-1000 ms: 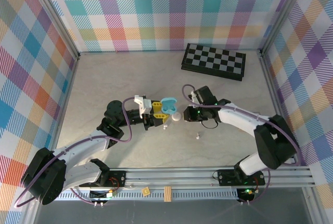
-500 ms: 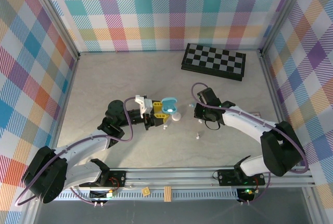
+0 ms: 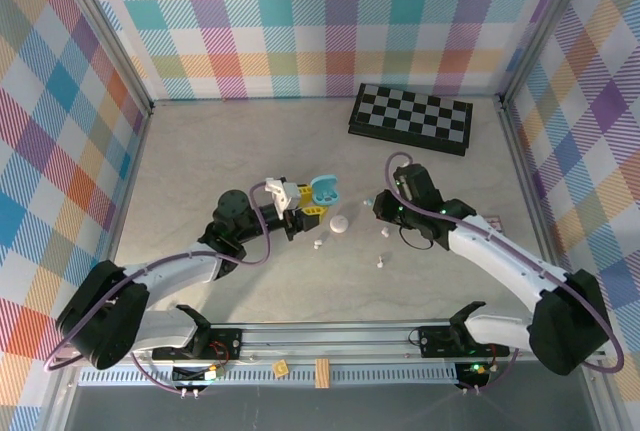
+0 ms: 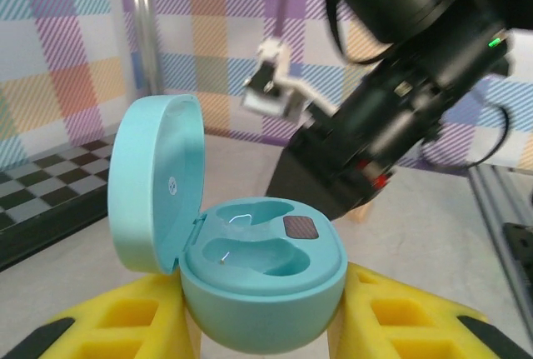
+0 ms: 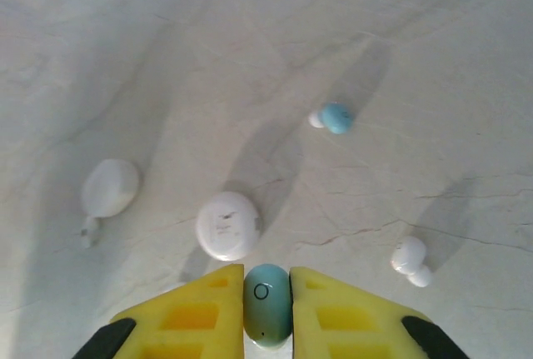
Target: Insert the wireless bluetooth earbuds into the charging case
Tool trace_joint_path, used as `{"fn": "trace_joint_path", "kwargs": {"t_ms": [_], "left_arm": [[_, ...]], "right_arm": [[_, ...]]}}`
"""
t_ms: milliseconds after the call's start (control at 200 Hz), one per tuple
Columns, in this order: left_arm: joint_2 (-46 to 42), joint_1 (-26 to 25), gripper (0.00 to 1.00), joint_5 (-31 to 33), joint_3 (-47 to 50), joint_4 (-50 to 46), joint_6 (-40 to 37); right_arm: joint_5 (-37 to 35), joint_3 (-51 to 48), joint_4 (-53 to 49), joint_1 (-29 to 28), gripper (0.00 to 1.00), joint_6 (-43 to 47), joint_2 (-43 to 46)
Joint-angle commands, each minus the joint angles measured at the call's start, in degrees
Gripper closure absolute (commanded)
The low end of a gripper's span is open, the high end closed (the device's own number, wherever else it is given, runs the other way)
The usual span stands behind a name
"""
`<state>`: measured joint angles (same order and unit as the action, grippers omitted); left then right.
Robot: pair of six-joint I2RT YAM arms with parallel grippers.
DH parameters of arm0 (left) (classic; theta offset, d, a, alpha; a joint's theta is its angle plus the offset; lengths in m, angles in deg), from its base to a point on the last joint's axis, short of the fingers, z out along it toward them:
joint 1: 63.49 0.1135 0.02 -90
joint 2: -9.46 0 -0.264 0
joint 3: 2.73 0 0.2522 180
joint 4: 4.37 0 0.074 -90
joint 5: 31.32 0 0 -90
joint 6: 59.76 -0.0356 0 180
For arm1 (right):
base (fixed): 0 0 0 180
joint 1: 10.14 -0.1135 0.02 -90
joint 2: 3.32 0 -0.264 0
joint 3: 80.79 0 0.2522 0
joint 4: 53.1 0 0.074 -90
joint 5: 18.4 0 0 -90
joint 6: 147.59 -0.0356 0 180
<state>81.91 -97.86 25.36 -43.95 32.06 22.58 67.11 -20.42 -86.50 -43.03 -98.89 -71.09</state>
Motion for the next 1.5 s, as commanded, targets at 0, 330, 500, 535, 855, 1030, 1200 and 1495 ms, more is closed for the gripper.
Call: {"fn": "trace_joint_path", "kwargs": {"t_ms": [0, 330, 500, 535, 855, 1030, 1200, 1495], "left_arm": [[2.1, 0.27, 0.63, 3.4, -3.06, 4.5, -2.88], [10.19, -0.32, 0.63, 3.96, -6.35, 8.42, -4.28], [13.63, -0.69, 0.63, 4.03, -7.08, 12.23, -3.14], [14.24, -0.7, 0.63, 4.34, -7.06, 13.33, -2.68], [16.72, -0.7, 0.64, 4.66, -7.41, 16.45, -1.41], [17.27, -0.7, 0.64, 4.66, -7.69, 16.1, -1.48], [17.29, -0.7, 0.64, 4.82, -7.86, 15.91, -1.63], [17.04, -0.7, 0.64, 5.59, -7.95, 16.23, -1.48]], "right_arm": [[4.73, 3.49, -0.14, -0.25, 0.82, 0.35, 2.84], [14.0, 10.77, 1.92, -0.28, 0.81, 0.89, 2.89], [13.81, 15.21, 1.6, -1.04, 0.81, 1.37, -0.19], [13.82, 16.08, 1.53, -1.24, 0.8, 1.65, -0.85], [12.93, 22.32, 1.34, -4.19, 0.8, 4.16, -7.51], [12.93, 24.77, 0.74, -5.17, 0.8, 5.6, -10.39], [12.75, 26.09, 0.39, -5.86, 0.8, 6.27, -12.0], [12.14, 25.55, -0.3, -6.49, 0.8, 6.52, -12.82]]}}
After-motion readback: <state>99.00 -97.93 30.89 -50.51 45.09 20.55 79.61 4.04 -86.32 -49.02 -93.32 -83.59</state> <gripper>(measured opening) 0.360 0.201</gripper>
